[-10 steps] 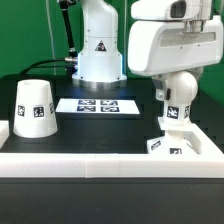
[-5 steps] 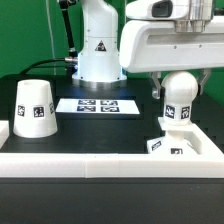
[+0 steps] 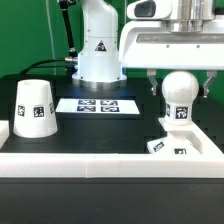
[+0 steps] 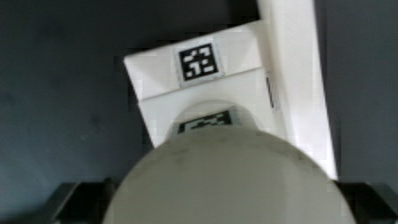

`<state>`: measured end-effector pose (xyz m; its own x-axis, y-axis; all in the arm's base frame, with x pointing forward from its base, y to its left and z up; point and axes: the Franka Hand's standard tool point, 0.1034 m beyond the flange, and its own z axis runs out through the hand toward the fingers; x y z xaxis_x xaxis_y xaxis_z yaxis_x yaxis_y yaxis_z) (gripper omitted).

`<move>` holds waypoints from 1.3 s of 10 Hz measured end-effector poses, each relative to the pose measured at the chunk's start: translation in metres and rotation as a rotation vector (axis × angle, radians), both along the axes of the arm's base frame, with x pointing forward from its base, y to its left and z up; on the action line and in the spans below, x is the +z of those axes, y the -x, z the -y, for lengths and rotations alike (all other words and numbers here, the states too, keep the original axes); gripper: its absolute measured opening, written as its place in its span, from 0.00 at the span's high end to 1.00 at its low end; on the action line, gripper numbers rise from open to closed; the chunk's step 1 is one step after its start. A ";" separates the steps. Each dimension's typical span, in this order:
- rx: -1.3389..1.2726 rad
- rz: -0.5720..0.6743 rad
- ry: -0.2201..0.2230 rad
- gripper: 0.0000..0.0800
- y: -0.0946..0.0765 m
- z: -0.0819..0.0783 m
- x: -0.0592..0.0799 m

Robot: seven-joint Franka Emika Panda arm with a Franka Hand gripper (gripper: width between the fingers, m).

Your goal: Assemble lamp

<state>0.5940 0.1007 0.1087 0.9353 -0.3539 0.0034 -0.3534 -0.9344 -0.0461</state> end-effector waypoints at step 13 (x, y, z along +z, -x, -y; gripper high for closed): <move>-0.427 -0.011 -0.015 0.13 0.005 -0.001 0.000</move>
Offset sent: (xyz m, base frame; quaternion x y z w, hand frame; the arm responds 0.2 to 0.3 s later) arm 0.0000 0.0000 0.0000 0.0000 0.0000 0.1296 0.9916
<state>0.5891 0.1019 0.1089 0.7049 -0.7092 -0.0144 -0.7088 -0.7035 -0.0527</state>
